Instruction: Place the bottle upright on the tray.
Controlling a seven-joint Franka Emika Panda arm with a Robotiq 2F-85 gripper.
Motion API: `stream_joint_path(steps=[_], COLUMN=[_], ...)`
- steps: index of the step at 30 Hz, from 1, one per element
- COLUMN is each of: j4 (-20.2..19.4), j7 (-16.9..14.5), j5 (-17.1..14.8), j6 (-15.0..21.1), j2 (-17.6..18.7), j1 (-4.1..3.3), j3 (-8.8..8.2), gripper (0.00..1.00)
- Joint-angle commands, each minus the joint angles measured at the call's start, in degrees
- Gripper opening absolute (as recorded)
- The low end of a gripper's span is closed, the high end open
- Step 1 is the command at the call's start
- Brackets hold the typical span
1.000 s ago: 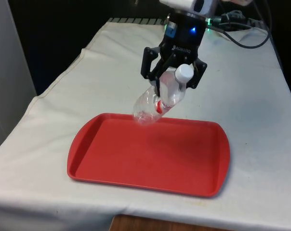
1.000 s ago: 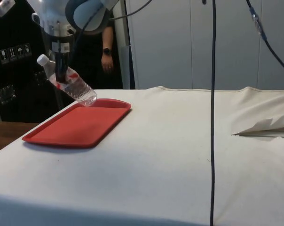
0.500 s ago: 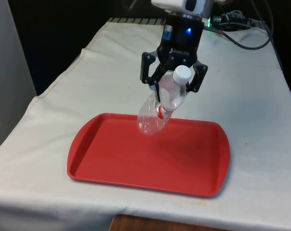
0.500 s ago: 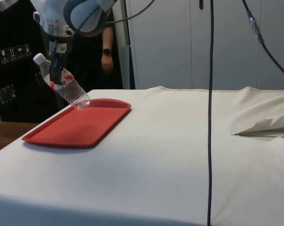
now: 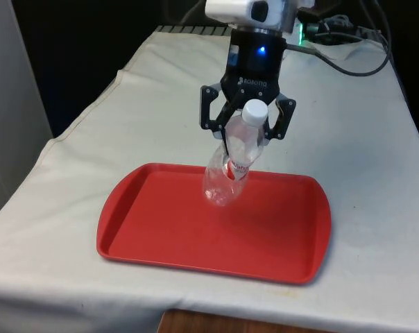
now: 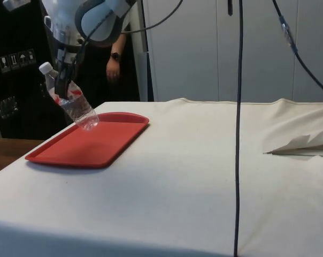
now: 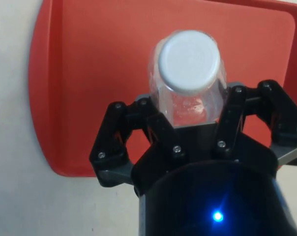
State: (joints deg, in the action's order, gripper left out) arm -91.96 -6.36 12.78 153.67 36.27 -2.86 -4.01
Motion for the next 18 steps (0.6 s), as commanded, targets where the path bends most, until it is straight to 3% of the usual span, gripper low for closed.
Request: stream_joint_path(steps=[1, 2, 3, 10, 11, 12, 17, 18], j4=[-0.69, -0.29, -0.97, -1.89, -1.49, -2.18, -3.21, -2.98], j7=[-0.57, 0.00, -0.57, -0.40, 0.00, -0.34, -0.17, 0.11], j5=[-0.80, -0.52, -1.32, -2.92, -2.35, -3.32, -4.24, -3.78], j6=[1.20, 0.86, 2.01, 4.70, 3.55, 5.44, 7.79, 6.70], j2=[-0.34, 0.00, -0.29, -0.06, 0.00, -0.06, 0.17, 0.06], j1=[0.63, 0.00, 0.69, 0.69, 0.11, 0.69, 0.80, 0.29], j3=[0.80, -0.06, 0.74, 0.29, -0.34, 0.17, -0.17, -0.74], gripper=[0.14, 0.14, 0.14, 0.14, 0.14, 0.14, 0.14, 0.14])
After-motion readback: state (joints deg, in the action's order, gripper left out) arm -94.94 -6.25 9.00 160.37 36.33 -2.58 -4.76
